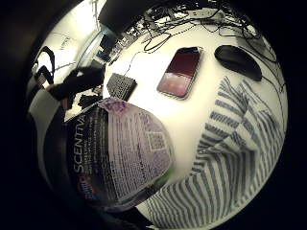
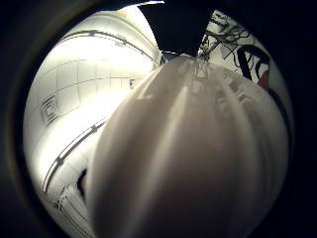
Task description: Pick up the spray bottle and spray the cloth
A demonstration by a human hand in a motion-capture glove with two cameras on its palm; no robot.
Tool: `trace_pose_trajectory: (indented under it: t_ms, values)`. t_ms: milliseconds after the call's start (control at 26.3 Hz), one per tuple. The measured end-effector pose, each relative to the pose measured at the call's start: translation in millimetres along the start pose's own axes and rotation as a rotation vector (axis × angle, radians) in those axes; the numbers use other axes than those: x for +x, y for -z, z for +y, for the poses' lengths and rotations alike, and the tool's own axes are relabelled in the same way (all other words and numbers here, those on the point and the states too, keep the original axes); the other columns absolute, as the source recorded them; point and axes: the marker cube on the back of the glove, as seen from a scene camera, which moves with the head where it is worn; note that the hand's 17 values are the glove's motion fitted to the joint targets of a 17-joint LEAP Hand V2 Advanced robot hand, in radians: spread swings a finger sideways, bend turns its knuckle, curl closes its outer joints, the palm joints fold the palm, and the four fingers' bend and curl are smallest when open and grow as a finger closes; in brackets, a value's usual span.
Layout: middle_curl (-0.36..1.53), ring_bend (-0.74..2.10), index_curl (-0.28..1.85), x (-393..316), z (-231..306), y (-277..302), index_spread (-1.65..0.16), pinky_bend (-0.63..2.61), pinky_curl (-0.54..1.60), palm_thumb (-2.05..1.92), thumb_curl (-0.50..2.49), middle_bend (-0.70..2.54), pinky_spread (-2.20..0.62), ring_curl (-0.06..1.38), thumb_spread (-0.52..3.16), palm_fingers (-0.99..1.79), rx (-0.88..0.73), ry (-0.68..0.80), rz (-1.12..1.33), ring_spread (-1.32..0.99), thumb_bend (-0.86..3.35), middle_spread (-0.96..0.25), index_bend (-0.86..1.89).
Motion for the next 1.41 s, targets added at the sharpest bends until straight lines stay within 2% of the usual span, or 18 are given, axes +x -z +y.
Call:
trace_pose_trajectory:
  t_ms: [229, 495, 648, 876, 1143, 1295, 1409]
  values:
    - [0.52, 0.64, 0.52, 1.8, 8.8, 11.5, -0.3, 0.33, 0.36, 0.85, 0.72, 0.52, -0.18, 0.45, 0.55, 1.1, -0.058, -0.031, 0.065, -0.21, -0.05, -0.19, 0.13]
    - [0.5, 0.6, 0.4, 2.2, 35.0, 48.9, -0.32, 0.34, 0.37, 0.77, 0.64, 0.46, -0.05, 0.43, 0.77, 0.83, -0.051, -0.066, 0.174, -0.2, -0.05, -0.19, 0.01]
    - [0.46, 0.57, 0.37, 9.8, 61.9, 84.5, -0.33, 0.36, 0.38, 0.72, 0.6, 0.34, 0.03, 0.42, 0.84, 0.66, -0.021, -0.112, 0.396, -0.19, -0.05, -0.17, 0.08]
    - [0.41, 0.48, 0.33, 6.2, 123.8, 122.3, -0.36, 0.38, 0.38, 0.64, 0.54, 0.2, 0.13, 0.39, 0.93, 0.45, -0.094, -0.159, 0.758, -0.16, -0.05, -0.13, 0.1]
    - [0.38, 0.46, 0.29, -4.7, 157.5, 115.7, -0.38, 0.41, 0.37, 0.53, 0.47, 0.18, 0.18, 0.36, 0.99, 0.39, -0.108, -0.148, 0.888, -0.15, -0.05, -0.13, 0.1]
    - [0.37, 0.47, 0.27, -20.0, 211.7, 101.0, -0.39, 0.42, 0.37, 0.5, 0.44, 0.17, 0.19, 0.36, 1.02, 0.38, -0.205, -0.138, 0.904, -0.15, -0.04, -0.13, 0.1]
    - [0.36, 0.48, 0.26, -23.7, 229.3, 94.0, -0.39, 0.42, 0.36, 0.49, 0.42, 0.17, 0.18, 0.36, 1.04, 0.39, -0.222, -0.143, 0.928, -0.15, -0.04, -0.13, 0.11]
